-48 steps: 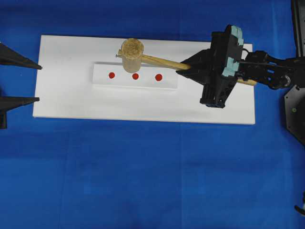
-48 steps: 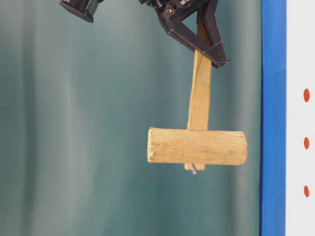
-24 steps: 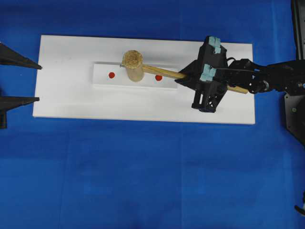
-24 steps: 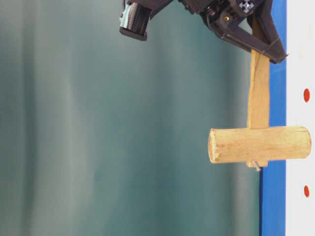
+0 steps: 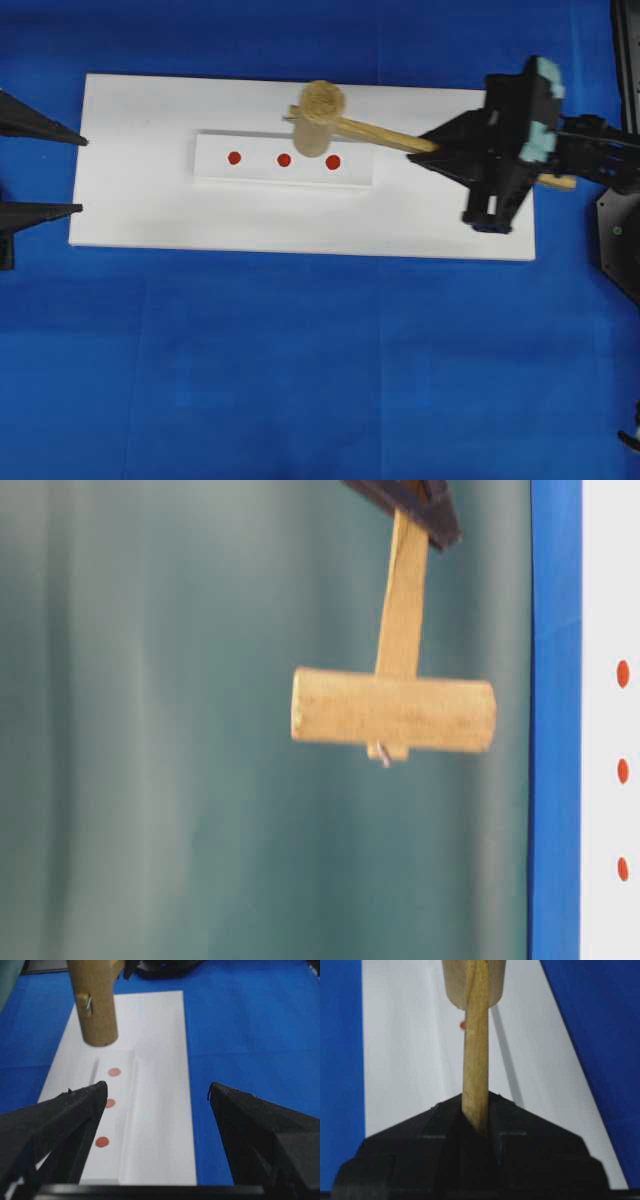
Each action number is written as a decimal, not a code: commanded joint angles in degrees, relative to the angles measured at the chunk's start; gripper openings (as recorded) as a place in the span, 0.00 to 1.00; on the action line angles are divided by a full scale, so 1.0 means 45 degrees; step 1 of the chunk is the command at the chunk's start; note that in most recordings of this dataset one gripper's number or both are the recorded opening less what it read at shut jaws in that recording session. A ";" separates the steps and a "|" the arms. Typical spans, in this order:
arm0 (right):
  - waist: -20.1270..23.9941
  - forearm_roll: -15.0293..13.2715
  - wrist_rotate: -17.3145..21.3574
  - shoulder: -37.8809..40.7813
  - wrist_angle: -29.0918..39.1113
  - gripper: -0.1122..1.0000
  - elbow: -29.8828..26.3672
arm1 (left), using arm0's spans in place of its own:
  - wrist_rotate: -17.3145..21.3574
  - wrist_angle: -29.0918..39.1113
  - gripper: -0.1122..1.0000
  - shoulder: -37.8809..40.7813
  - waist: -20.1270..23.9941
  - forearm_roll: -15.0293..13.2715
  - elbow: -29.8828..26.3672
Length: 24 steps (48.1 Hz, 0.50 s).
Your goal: Hit the mark with a hammer.
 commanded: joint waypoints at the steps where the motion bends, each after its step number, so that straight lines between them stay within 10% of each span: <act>1: -0.0020 -0.0020 0.0000 -0.0469 -0.0176 0.12 0.0078 | -0.0020 -0.0117 0.82 0.0117 0.0039 -0.0020 -0.0117; 24: -0.0039 0.0020 0.0039 0.1797 -0.0293 0.12 0.0352 | -0.0020 -0.0117 0.82 0.0078 0.0020 -0.0020 -0.0137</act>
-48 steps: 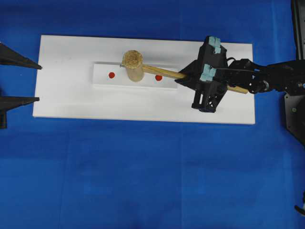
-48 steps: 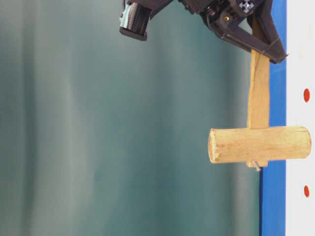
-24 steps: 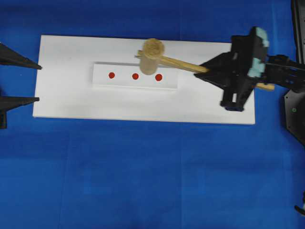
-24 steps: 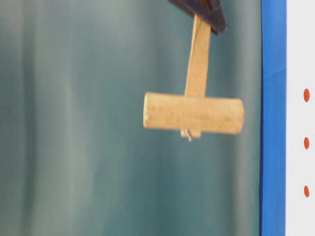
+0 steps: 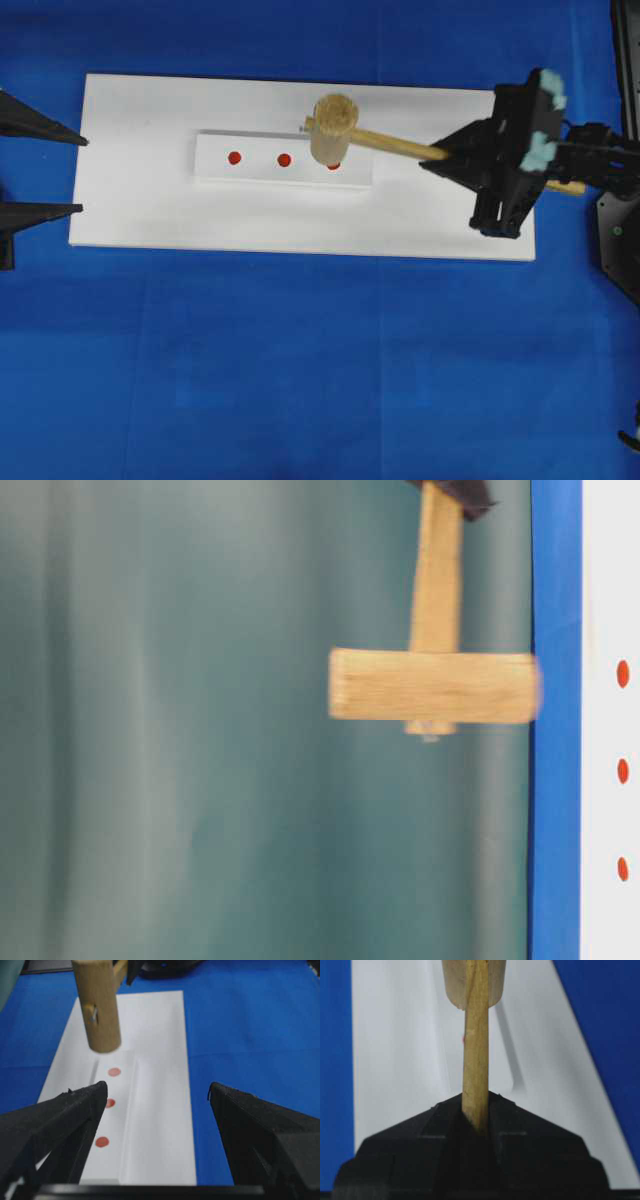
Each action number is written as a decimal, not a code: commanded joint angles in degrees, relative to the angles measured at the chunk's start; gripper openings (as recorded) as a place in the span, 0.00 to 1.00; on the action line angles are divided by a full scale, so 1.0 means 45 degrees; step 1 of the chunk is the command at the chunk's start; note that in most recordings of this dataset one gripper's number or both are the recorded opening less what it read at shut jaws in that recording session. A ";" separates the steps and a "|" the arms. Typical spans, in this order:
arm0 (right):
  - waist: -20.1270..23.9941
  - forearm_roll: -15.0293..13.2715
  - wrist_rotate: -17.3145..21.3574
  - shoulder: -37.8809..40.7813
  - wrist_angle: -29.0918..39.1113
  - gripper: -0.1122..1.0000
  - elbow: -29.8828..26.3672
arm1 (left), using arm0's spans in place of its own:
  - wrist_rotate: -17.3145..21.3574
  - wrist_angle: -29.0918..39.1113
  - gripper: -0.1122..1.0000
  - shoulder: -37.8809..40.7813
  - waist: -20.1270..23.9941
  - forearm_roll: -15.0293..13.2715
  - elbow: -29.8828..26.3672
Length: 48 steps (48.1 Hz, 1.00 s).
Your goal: Hit the mark with a hammer.
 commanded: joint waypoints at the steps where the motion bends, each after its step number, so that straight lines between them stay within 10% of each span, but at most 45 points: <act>1: -0.0039 0.0020 0.0078 0.1094 -0.0078 0.12 -0.0137 | -0.0020 -0.0117 0.82 0.0078 0.0000 -0.0020 -0.0137; 48: 0.0020 -0.0039 -0.0078 -0.0742 0.0273 0.12 -0.0684 | -0.0293 -0.0117 0.82 0.0078 0.0000 -0.0039 -0.0137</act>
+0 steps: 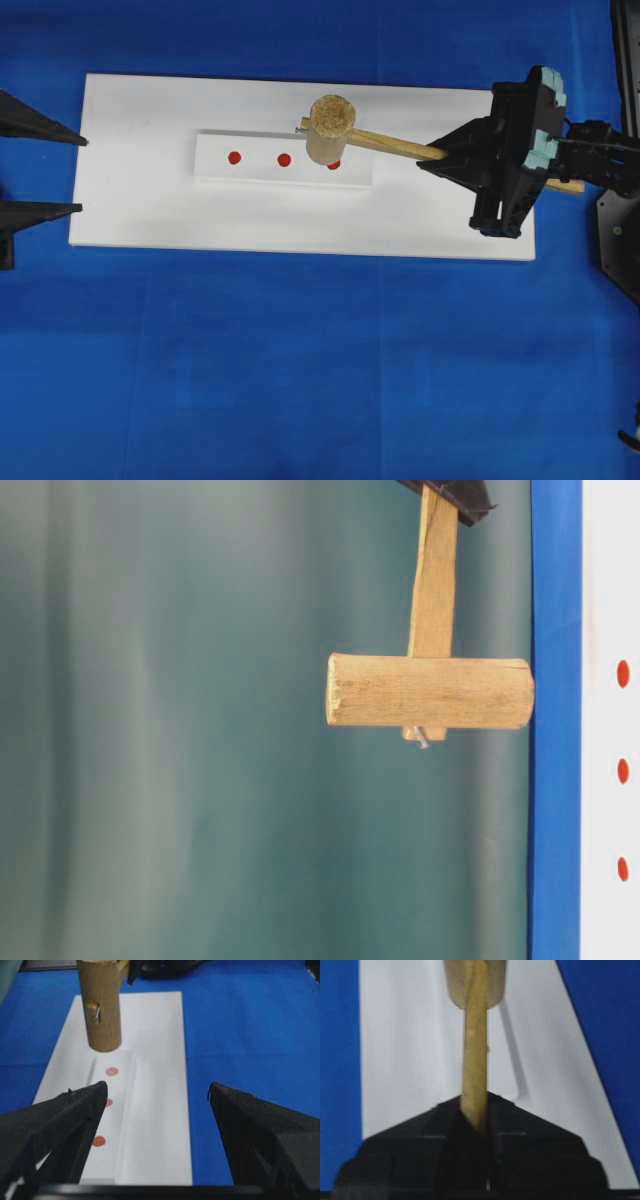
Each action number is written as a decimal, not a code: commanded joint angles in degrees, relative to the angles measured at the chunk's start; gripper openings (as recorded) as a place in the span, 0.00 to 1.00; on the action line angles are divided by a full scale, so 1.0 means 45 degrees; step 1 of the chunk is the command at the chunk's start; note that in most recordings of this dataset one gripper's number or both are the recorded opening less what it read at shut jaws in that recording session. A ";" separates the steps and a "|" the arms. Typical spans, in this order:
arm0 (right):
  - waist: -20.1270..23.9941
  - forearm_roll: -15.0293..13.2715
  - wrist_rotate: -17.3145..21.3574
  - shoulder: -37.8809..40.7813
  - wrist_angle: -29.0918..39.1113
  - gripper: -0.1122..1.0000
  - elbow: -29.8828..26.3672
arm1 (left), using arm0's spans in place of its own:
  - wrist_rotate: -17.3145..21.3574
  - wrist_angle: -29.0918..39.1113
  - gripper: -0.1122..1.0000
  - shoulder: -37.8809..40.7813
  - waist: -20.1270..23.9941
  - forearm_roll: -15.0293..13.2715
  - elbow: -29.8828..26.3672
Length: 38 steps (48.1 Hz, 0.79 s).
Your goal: Hit the mark with a hammer.
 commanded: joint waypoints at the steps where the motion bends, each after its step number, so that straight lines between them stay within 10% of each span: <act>1: 0.0078 -0.0039 0.0000 -0.0059 -0.0059 0.12 -0.0449 | 0.0000 -0.0117 0.82 0.0117 0.0000 0.0000 -0.0137; 38: 0.0859 -0.0176 -0.0078 0.4531 0.0703 0.12 -0.5488 | -0.0098 -0.0195 0.83 0.0176 0.0020 -0.0020 -0.0117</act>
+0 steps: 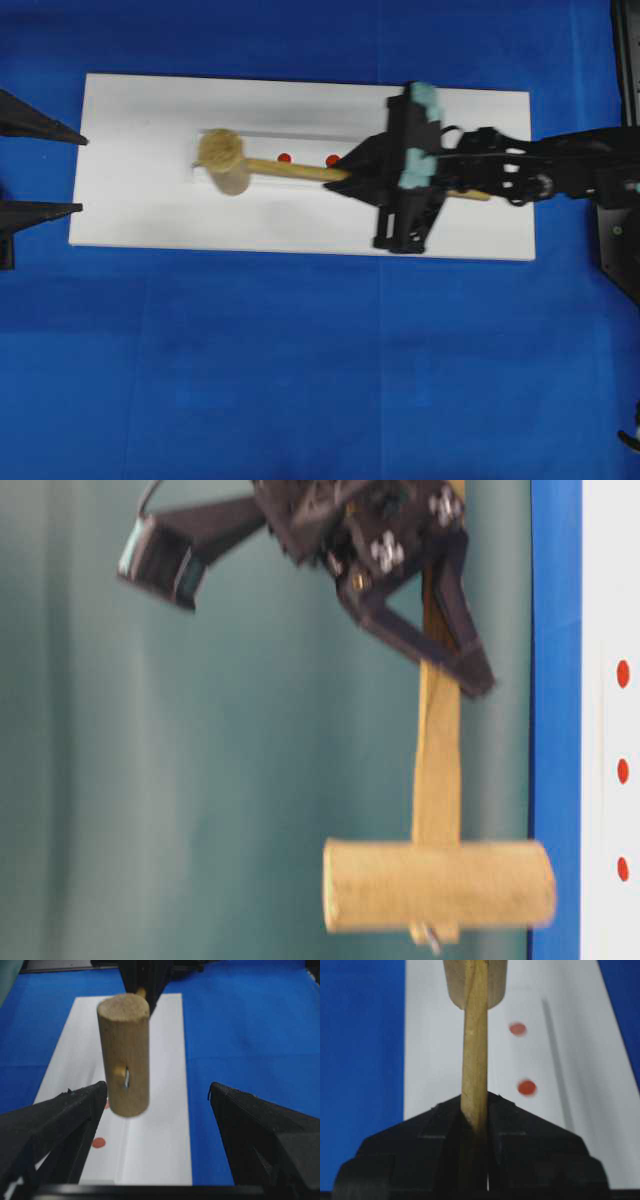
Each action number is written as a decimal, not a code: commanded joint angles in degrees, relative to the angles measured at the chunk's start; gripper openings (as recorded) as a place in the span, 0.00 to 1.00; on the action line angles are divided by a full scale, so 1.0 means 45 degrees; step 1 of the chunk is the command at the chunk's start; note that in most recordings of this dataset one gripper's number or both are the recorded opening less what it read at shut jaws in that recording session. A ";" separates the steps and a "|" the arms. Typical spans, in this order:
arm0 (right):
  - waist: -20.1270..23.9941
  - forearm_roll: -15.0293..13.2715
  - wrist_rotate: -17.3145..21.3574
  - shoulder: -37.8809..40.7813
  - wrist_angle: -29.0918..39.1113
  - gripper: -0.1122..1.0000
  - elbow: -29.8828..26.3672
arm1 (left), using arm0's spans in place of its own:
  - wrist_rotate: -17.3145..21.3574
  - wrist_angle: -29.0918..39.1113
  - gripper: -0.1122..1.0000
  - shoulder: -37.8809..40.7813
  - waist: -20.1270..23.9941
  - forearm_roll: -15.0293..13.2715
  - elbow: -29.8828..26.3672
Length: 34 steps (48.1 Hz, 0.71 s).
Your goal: Hit the mark with a hammer.
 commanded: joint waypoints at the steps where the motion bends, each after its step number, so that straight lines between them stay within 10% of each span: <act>1: 0.0039 -0.0059 -0.0059 0.0195 0.0059 0.12 -0.0957 | -0.0117 -0.0137 0.83 0.0156 0.0039 -0.0020 -0.0117; 18: 0.0098 -0.0313 -0.0078 0.0703 0.0313 0.12 -0.1641 | -0.0859 -0.0313 0.84 0.0488 0.0430 -0.0020 0.0020; 34: 0.0117 -0.0391 -0.0078 0.0703 0.0254 0.12 -0.1621 | -0.1816 -0.4043 0.94 0.3066 0.0566 -0.0020 0.0156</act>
